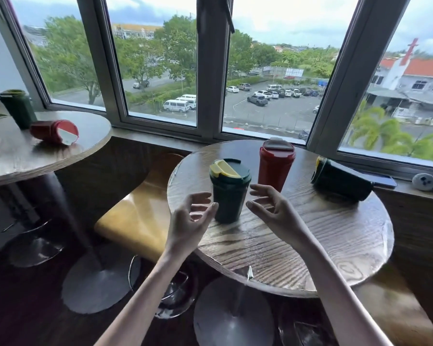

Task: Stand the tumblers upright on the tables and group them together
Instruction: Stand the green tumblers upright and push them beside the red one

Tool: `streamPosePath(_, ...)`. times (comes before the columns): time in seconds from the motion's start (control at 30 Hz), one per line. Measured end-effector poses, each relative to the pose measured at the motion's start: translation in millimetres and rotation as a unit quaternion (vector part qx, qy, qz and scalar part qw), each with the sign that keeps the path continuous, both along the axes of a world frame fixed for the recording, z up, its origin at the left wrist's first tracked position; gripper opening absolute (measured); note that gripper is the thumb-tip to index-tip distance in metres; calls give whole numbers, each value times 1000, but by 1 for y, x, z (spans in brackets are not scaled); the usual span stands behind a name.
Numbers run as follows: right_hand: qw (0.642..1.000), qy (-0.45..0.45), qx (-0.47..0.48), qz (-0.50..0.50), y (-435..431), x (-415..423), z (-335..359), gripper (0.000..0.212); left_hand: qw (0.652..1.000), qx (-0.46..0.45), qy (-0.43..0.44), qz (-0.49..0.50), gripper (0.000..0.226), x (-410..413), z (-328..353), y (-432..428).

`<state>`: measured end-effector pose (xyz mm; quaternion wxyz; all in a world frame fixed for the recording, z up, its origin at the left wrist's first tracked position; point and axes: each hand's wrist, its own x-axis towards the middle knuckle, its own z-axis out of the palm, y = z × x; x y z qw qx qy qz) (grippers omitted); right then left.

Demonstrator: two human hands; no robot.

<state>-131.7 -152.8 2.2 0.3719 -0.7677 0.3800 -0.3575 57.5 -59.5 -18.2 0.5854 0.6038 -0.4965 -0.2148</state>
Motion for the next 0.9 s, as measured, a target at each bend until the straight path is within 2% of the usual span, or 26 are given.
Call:
streamPosePath(0.17,991,128,-40,-14,22,-25,-8,38,989,19,-120,-81,22,-21,-6,17)
streamPosePath(0.3,969,221,-102,-54,38,-54,-1,45,969,19,-201,-143,32,-36,-4,11)
streamPosePath(0.37,956,253,-122,-81,46,-70,4,49,957,17,-246,-155,41,-42,-3,2)
streamPosePath(0.53,930,315,-120,-145,58,-110,13,52,914,-24,-374,-155,44,-73,8,-18)
streamPosePath(0.73,922,317,-114,-189,51,-149,19,51,910,-39,-372,-178,44,-118,25,-47)
streamPosePath(0.9,923,303,-122,-203,14,-181,26,49,918,-25,-362,-160,42,-150,30,-91)
